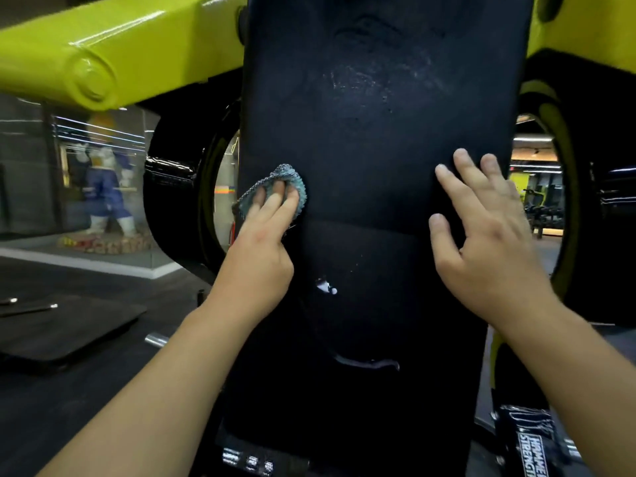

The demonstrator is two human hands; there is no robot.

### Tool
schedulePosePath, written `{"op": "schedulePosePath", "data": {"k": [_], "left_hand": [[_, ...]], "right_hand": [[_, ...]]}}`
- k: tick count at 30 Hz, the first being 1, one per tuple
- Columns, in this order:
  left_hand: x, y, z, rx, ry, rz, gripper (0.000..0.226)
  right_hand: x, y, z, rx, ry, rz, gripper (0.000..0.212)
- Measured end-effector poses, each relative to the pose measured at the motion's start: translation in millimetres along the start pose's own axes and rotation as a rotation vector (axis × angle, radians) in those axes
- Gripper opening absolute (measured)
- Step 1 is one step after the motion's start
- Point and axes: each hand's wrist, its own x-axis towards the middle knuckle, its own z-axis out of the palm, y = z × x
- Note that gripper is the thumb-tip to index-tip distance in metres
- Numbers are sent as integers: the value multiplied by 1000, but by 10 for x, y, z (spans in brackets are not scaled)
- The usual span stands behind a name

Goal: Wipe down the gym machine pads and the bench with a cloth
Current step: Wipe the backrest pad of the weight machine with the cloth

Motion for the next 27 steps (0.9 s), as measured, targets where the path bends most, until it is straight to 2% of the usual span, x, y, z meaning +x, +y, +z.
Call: {"op": "schedulePosePath", "data": {"k": [9,14,18,21,27], "left_hand": [[-948,128,402,-40,-41,-51,88],[-102,31,252,108,84,-3,87],[340,65,50,137,75,5,89],[-112,-61,169,131,85,47,86],[-1338,-239,472,153,-71,18,100]], "right_hand": [[-99,138,-201,183,-9,60,61],[-98,152,-219,182,-24,42,64],[-102,165,-190,183,-32,40,65],[-122,131,-120,195,-17,57,66],[-133,124,-27,223,37,62,67]]}}
